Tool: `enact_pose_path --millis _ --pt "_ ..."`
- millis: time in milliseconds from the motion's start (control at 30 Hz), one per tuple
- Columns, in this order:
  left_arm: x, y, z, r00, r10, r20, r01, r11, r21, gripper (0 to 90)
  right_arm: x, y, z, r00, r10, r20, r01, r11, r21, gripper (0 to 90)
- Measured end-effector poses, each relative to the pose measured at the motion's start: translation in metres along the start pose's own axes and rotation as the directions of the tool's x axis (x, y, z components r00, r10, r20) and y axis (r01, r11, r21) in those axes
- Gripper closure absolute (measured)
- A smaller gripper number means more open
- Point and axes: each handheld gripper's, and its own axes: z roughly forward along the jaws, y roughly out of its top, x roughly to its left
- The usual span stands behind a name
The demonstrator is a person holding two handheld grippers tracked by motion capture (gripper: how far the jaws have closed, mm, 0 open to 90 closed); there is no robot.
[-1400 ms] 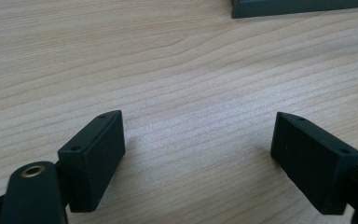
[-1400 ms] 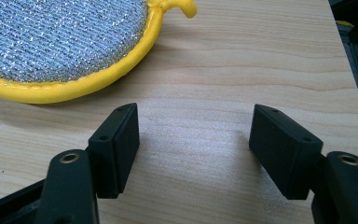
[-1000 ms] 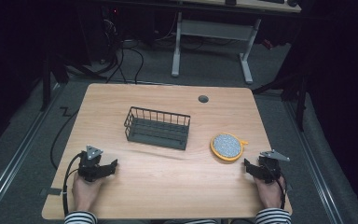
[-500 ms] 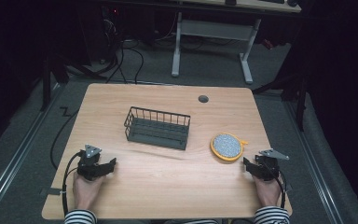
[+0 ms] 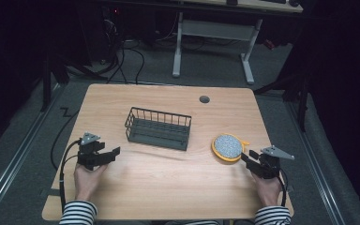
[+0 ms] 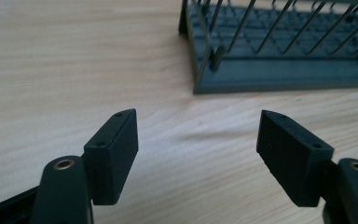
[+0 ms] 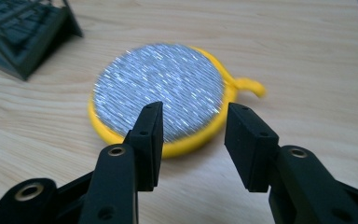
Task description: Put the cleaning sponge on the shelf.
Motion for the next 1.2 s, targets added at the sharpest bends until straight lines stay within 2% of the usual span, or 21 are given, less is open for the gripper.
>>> enact_pose_path --millis 67,100,133,167,333,467,600,667,733,800,833,933,1033,1067,1200 --pt "-0.003 0.011 0.001 1.0 0.004 0.008 -0.004 1.0 -0.004 30.8 0.008 0.011 0.004 0.9989 -0.026 -0.039 0.025 1.0 -0.009 58.5" --pt "-0.004 0.015 0.001 1.0 0.004 0.008 -0.004 1.0 -0.006 30.7 0.011 0.014 0.006 0.9984 -0.022 -0.051 0.021 1.0 -0.011 58.8" --pt "-0.004 0.015 0.001 1.0 0.004 0.008 -0.004 1.0 -0.006 30.7 0.011 0.014 0.006 0.9984 -0.022 -0.051 0.021 1.0 -0.011 58.8" --pt "-0.005 0.018 0.002 0.9999 0.006 0.013 -0.006 0.9999 -0.01 30.8 0.016 0.021 0.01 0.9968 -0.034 -0.072 0.034 0.999 -0.012 59.0" --pt "-0.007 0.036 0.002 0.9997 -0.002 0.026 0.003 0.9991 -0.041 31.4 0.029 0.036 0.019 0.9911 -0.063 -0.117 0.062 0.998 -0.013 60.3" --pt "-0.012 0.05 0.004 0.9996 0.025 0.015 -0.024 0.9991 -0.034 33.1 0.042 0.05 0.029 0.9816 -0.099 -0.163 0.099 0.995 -0.008 62.0" --pt "-0.012 0.061 0.006 0.9995 0.025 0.018 -0.025 0.9991 -0.036 34.1 0.058 0.068 0.041 0.9696 -0.126 -0.21 0.126 0.992 -0.015 62.2" --pt "-0.012 0.066 0.008 0.9996 0.018 0.021 -0.017 0.9991 -0.038 34.4 0.061 0.072 0.044 0.9681 -0.128 -0.215 0.128 0.992 -0.014 62.2" --pt "-0.012 0.069 0.01 0.9998 0.016 0.015 -0.015 0.9991 -0.039 34.4 0.067 0.078 0.05 0.9625 -0.131 -0.237 0.131 0.991 -0.015 62.2" --pt "-0.012 0.075 0.013 0.9999 0.009 0.014 -0.008 0.9987 -0.05 34.2 0.078 0.086 0.058 0.9523 -0.139 -0.272 0.14 0.99 -0.016 61.2" --pt "-0.012 0.075 0.013 0.9999 0.009 0.014 -0.008 0.9987 -0.05 34.2 0.078 0.086 0.058 0.9523 -0.139 -0.272 0.14 0.99 -0.016 61.2" --pt "-0.012 0.08 0.018 0.9999 0.009 0.005 -0.009 0.999 -0.045 34.4 0.092 0.099 0.07 0.9463 -0.153 -0.285 0.152 0.988 -0.027 58.2" --pt "-0.012 0.085 0.023 0.9999 0.014 -0.007 -0.014 0.9993 -0.034 35.2 0.097 0.106 0.075 0.9473 -0.146 -0.285 0.143 0.989 -0.032 57.2" --pt "-0.011 0.085 0.026 1.0 -0.002 0.0 0.002 0.9994 -0.034 36.4 0.102 0.112 0.079 0.9494 -0.141 -0.281 0.135 0.99 -0.04 56.0" --pt "-0.009 0.084 0.032 0.9999 -0.012 -0.003 0.012 0.9998 -0.018 37.7 0.109 0.121 0.086 0.9517 -0.136 -0.275 0.131 0.991 -0.037 54.3"
